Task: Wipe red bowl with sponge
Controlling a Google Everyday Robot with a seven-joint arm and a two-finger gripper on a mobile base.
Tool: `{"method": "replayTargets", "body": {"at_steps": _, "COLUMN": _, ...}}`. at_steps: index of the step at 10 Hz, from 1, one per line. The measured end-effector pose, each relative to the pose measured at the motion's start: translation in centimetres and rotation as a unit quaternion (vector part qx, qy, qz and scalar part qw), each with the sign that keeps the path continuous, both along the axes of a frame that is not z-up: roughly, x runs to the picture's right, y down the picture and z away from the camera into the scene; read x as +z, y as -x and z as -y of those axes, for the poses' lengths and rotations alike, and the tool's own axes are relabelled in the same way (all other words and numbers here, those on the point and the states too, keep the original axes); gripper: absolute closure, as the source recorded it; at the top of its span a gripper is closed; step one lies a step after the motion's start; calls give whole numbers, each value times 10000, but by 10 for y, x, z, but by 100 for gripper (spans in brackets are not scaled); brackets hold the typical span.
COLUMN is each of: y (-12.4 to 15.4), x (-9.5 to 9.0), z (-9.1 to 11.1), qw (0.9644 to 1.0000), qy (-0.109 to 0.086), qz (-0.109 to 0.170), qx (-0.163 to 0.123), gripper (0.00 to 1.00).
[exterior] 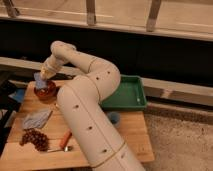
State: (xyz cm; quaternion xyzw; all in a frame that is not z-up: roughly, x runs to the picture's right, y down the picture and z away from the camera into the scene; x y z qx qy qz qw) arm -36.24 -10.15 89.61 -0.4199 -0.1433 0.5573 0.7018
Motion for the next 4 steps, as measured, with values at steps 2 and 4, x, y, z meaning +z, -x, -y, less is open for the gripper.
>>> {"method": "replayTargets", "body": {"at_steps": 2, "y": 10, "x": -1, "z": 1, "qw": 9997, "qy": -11, "qz": 223, "qx": -34, "gripper": 100}}
{"method": "replayTargets", "body": {"at_steps": 4, "y": 22, "x": -12, "z": -12, "qw": 9992, "qy": 26, "qz": 402, "qx": -56, "gripper": 100}}
